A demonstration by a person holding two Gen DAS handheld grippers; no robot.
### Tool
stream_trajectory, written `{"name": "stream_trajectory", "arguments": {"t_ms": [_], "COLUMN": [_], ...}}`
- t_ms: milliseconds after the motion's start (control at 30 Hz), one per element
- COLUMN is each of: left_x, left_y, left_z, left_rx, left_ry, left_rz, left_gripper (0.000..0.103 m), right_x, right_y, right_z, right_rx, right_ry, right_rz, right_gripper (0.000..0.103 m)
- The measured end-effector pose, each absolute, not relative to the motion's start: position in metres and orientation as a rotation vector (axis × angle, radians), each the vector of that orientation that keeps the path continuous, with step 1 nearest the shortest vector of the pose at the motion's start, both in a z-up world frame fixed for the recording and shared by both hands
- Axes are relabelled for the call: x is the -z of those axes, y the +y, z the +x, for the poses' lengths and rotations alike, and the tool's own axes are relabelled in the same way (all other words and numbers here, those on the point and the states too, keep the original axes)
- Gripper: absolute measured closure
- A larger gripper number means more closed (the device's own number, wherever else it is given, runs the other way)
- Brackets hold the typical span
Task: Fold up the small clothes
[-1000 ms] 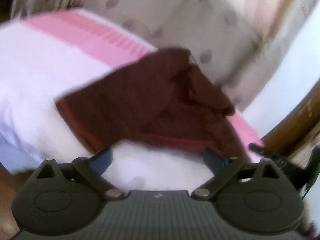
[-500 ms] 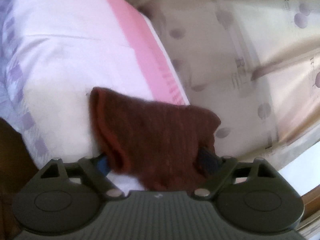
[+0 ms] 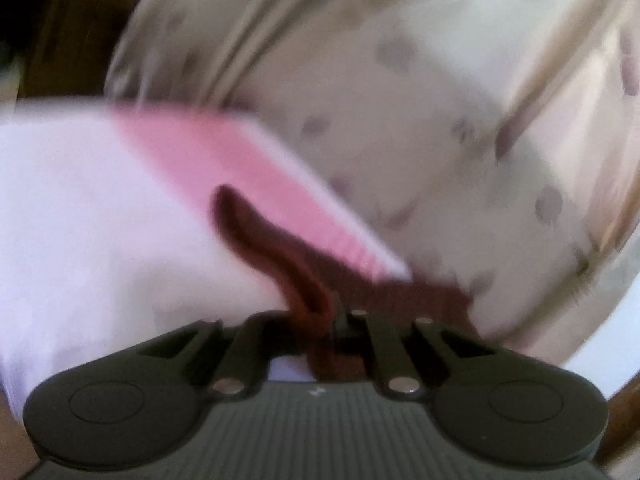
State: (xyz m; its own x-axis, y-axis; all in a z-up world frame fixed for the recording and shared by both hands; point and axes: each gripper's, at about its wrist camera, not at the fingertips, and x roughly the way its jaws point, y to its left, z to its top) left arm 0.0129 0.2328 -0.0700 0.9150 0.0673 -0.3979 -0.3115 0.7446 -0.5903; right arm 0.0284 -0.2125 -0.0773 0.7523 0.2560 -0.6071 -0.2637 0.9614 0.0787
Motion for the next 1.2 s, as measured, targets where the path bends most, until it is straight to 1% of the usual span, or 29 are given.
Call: {"name": "stream_trajectory", "arguments": {"t_ms": [133, 200, 300, 400, 533, 700, 900, 1033, 1067, 1100, 1133, 1167, 1200], "left_x": [0.01, -0.01, -0.027, -0.027, -0.011, 0.028, 0.085, 0.11, 0.112, 0.113, 0.112, 0.111, 0.108], "left_y": [0.255, 0.266, 0.292, 0.318, 0.351, 0.391, 0.421, 0.438, 0.442, 0.446, 0.449, 0.451, 0.451], "left_z": [0.055, 0.083, 0.123, 0.163, 0.208, 0.247, 0.259, 0.249, 0.245, 0.24, 0.232, 0.223, 0.213], "left_rx": [-0.289, -0.329, -0.365, -0.441, -0.509, -0.62, -0.753, -0.767, -0.772, -0.78, -0.787, -0.789, -0.794], "left_ry": [0.254, 0.224, 0.191, 0.168, 0.178, 0.238, 0.3, 0.331, 0.345, 0.354, 0.347, 0.324, 0.293], "left_rz": [-0.492, -0.42, -0.361, -0.29, -0.259, -0.273, -0.253, -0.332, -0.361, -0.4, -0.44, -0.472, -0.501], "left_gripper": [0.094, 0.094, 0.094, 0.094, 0.094, 0.094, 0.093, 0.09, 0.086, 0.08, 0.077, 0.067, 0.048], "right_x": [0.077, 0.079, 0.085, 0.09, 0.094, 0.096, 0.097, 0.09, 0.088, 0.086, 0.084, 0.081, 0.078], "right_y": [-0.218, -0.22, -0.221, -0.22, -0.219, -0.218, -0.217, -0.209, -0.206, -0.202, -0.196, -0.19, -0.184], "right_z": [0.036, 0.041, 0.049, 0.058, 0.068, 0.078, 0.09, 0.099, 0.102, 0.106, 0.109, 0.113, 0.115], "right_rx": [-0.262, -0.251, -0.238, -0.227, -0.221, -0.212, -0.239, -0.315, -0.34, -0.364, -0.392, -0.421, -0.455], "right_ry": [0.657, 0.664, 0.684, 0.704, 0.714, 0.724, 0.727, 0.688, 0.676, 0.665, 0.652, 0.638, 0.619], "right_rz": [0.005, 0.013, 0.019, 0.01, 0.011, 0.016, 0.038, 0.036, 0.024, 0.007, -0.019, -0.046, -0.079], "right_gripper": [0.0, 0.0, 0.0, 0.0, 0.0, 0.0, 0.0, 0.0, 0.0, 0.0, 0.0, 0.0, 0.0]}}
